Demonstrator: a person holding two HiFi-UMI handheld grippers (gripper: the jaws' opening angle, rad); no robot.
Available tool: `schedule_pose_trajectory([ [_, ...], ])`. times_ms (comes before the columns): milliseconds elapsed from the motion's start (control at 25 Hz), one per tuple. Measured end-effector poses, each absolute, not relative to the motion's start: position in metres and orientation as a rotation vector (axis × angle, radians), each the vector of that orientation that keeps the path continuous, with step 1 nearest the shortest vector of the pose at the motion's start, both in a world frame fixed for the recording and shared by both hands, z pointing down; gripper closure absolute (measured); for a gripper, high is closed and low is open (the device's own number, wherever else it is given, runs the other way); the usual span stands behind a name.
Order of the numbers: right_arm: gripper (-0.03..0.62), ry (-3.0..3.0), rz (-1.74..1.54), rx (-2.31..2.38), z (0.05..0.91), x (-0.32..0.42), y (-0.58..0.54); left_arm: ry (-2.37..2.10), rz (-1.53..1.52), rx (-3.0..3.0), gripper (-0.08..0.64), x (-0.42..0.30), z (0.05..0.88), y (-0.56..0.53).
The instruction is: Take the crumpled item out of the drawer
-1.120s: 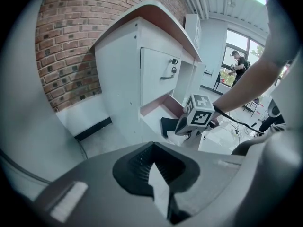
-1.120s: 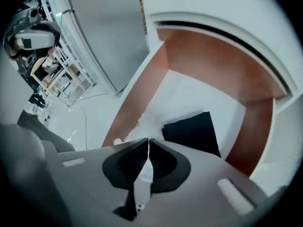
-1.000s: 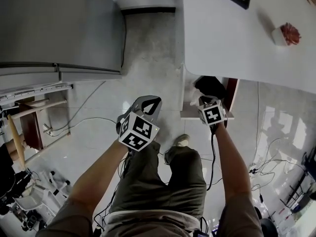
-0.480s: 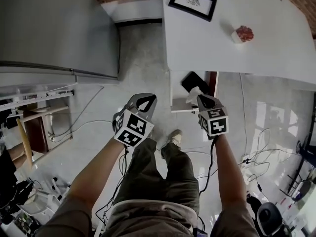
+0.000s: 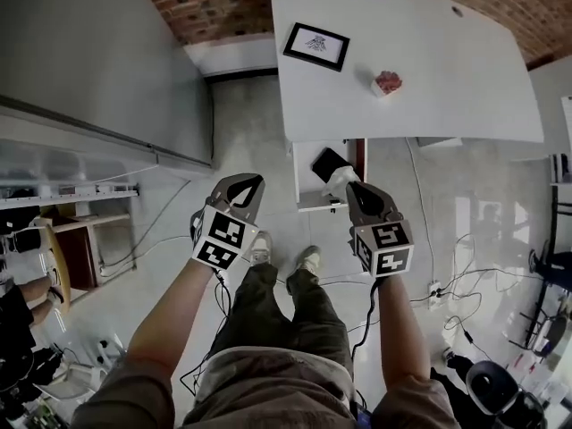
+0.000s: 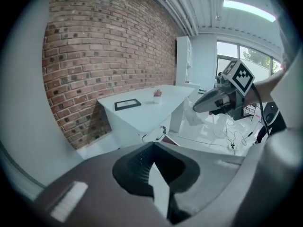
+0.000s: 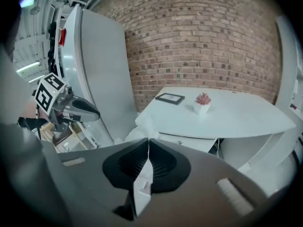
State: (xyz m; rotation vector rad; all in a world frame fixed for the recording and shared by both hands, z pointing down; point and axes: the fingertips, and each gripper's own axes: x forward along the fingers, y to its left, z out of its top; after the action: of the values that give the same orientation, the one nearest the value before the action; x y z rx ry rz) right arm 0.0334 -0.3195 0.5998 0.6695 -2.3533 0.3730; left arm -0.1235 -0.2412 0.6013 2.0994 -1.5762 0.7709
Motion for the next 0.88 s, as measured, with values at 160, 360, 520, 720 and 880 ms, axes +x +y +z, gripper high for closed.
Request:
schedule_pose_trajectory([
  [160,0.555,-2.445,0.319,0.701,0.528,0.035,-0.309,-1.607,0.741,2.161,0.560,-0.114,0.548,-0.237],
  [360,0.557,-2.535,0.243,0.772,0.448,0.045,-0.305,-1.666,0.666,2.233,0.560,-0.099,0.480,-0.234],
  [520,0.557,-2.614,0.203,0.844,0.391,0.056,-0.294,-1.701,0.643,2.296,0.560,-0.087,0.433,-0.225],
  [720,0.557,-2.726,0.147,0.911,0.323,0.066,-0.287,-1.755,0.642,2.381,0.560,-0.080,0.376,-0.221],
  [880,0.557,-2.814,0.179,0.970,0.280,0.075,-0.279,-1.774,0.628,2.461,0.560,-0.070,0.339,-0.213],
])
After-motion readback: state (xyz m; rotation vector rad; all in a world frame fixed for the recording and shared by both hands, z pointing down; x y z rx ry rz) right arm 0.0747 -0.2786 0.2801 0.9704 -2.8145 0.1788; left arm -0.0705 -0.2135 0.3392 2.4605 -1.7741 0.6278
